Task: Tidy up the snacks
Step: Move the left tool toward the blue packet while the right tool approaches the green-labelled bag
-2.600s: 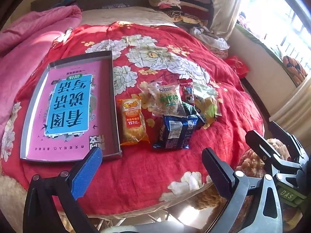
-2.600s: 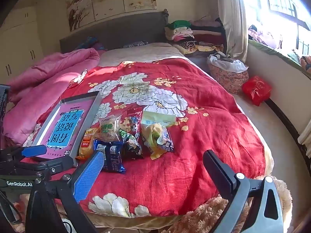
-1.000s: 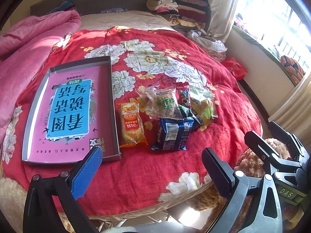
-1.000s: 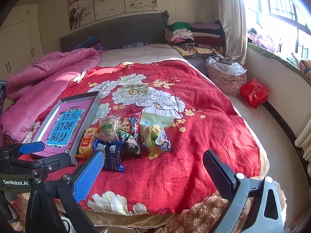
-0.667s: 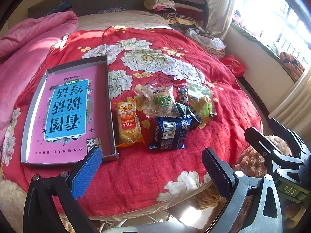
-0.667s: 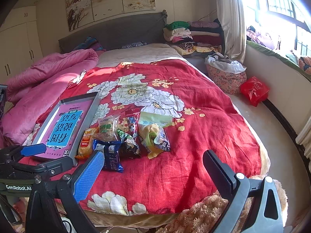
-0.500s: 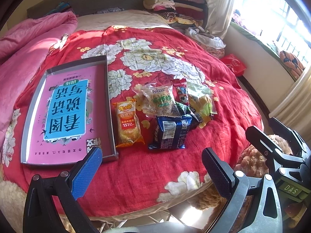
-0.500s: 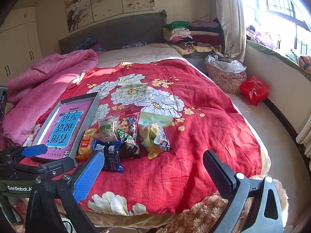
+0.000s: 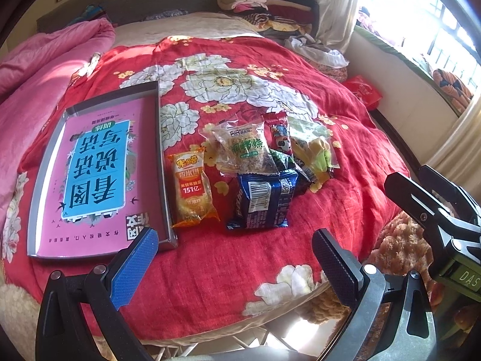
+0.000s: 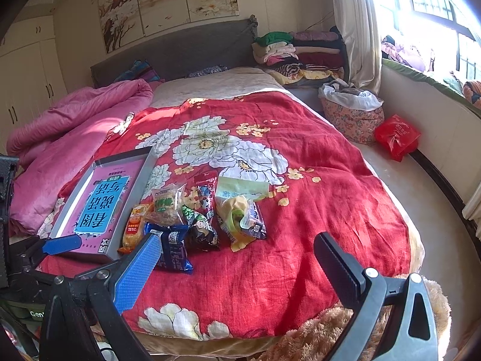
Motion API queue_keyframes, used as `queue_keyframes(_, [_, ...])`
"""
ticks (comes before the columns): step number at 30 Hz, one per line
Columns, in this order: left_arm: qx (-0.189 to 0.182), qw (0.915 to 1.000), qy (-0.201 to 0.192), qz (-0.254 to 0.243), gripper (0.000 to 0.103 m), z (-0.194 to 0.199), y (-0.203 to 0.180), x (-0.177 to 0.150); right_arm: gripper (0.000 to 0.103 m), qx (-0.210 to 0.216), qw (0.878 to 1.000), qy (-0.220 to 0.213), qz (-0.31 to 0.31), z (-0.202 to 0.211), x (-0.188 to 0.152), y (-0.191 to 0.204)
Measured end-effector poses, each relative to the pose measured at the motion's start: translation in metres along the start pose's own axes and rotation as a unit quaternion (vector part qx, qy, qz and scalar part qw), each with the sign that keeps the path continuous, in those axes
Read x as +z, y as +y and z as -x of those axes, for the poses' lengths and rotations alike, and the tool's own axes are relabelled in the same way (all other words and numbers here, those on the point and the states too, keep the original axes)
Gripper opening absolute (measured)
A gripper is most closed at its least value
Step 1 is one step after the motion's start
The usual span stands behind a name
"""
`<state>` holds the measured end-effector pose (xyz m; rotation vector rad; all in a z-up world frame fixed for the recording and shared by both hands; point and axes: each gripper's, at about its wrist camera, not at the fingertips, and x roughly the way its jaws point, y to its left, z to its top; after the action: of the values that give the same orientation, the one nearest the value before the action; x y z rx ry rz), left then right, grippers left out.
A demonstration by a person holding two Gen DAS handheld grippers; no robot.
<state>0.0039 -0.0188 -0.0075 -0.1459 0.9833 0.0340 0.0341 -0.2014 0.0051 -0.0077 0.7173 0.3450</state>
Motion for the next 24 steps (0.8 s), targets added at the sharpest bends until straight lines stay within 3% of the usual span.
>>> queue_keyframes(18, [0.003,0.9998,0.018,0.008,0.102,-0.035,-0.014,0.008,0.103,0.001,1.000,0.005,-0.004,-0.028,0.014,-0.010])
queue_keyframes(24, [0.010,0.9997,0.021,0.008,0.102,-0.050,-0.018,0.012,0.103,0.017,0.999,0.038,-0.017,-0.054,0.021,-0.021])
